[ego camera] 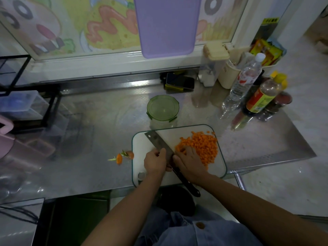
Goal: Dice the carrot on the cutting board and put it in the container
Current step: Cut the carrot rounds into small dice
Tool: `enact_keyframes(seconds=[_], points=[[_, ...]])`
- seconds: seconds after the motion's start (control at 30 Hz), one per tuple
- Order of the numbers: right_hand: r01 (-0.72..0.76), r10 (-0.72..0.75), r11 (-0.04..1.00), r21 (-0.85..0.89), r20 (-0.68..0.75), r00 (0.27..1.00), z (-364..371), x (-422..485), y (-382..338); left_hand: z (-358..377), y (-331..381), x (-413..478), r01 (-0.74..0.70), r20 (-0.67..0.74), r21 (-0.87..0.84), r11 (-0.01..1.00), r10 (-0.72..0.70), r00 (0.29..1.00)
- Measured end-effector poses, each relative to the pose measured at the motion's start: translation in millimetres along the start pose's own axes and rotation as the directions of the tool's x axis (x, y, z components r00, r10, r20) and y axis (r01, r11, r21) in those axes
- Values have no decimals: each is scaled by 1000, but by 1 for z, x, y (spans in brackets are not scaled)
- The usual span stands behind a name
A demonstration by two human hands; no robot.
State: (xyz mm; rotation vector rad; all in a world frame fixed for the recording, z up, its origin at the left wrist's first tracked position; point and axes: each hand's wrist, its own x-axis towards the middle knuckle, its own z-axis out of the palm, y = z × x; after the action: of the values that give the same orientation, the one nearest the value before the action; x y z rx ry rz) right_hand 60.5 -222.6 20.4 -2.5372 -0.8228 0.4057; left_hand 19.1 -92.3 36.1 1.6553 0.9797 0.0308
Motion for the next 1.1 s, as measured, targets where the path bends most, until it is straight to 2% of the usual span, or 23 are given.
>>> enact_keyframes(seconds=[0.1, 0.2, 0.27, 0.3, 0.4, 0.43, 0.5, 0.6, 0.7, 0.77, 0.8, 0.87, 0.93, 0.97, 1.03, 1.1], points=[[124, -124, 991, 46, 1, 992, -6, -4, -3, -1, 1, 2, -21, -31, 61, 998, 23, 999], [188, -187, 982, -24, 55, 981, -8, -10, 0, 3, -1, 8, 7, -35, 49, 999, -5, 999], [130, -128, 991, -35, 69, 989, -8, -13, 2, 9, -1, 7, -23, 10, 36, 999, 23, 1000], [97, -98, 995, 14, 47, 994, -9, -14, 2, 11, 1, 5, -35, 40, 33, 999, 34, 999], [-27, 58, 967, 254, -116, 992, -12, -15, 3, 15, 12, -9, -137, 135, -59, 989, 144, 980], [-70, 133, 933, 354, -156, 979, -15, -14, 5, 17, 13, -11, -209, 129, -18, 978, 210, 969], [-154, 271, 805, 574, -124, 955, -19, -14, 9, 20, 8, -13, -392, 108, 190, 900, 378, 920], [-198, 368, 576, 793, -36, 929, -23, -19, 12, 21, -3, -16, -623, 171, 294, 725, 602, 780], [-202, 430, 393, 897, 15, 903, -24, -22, 12, 19, -6, -20, -736, 347, 443, 512, 659, 667], [-201, 472, 326, 924, 26, 881, -24, -20, 13, 20, -12, -20, -783, 434, 487, 387, 670, 602], [-201, 490, 318, 926, 21, 871, -24, -19, 15, 21, -15, -19, -785, 449, 505, 359, 668, 594], [-213, 511, 345, 914, 7, 860, -22, -18, 22, 23, -18, -18, -734, 386, 525, 431, 648, 656], [-227, 513, 368, 902, 7, 858, -22, -19, 28, 24, -18, -18, -648, 345, 543, 535, 562, 752], [-225, 506, 376, 899, 4, 862, -22, -20, 31, 25, -18, -17, -612, 341, 567, 551, 518, 784], [-229, 502, 399, 888, -3, 865, -24, -22, 34, 27, -16, -15, -597, 345, 587, 547, 499, 795], [-241, 508, 413, 878, -2, 862, -24, -23, 36, 33, -10, -16, -651, 391, 548, 525, 527, 755]])
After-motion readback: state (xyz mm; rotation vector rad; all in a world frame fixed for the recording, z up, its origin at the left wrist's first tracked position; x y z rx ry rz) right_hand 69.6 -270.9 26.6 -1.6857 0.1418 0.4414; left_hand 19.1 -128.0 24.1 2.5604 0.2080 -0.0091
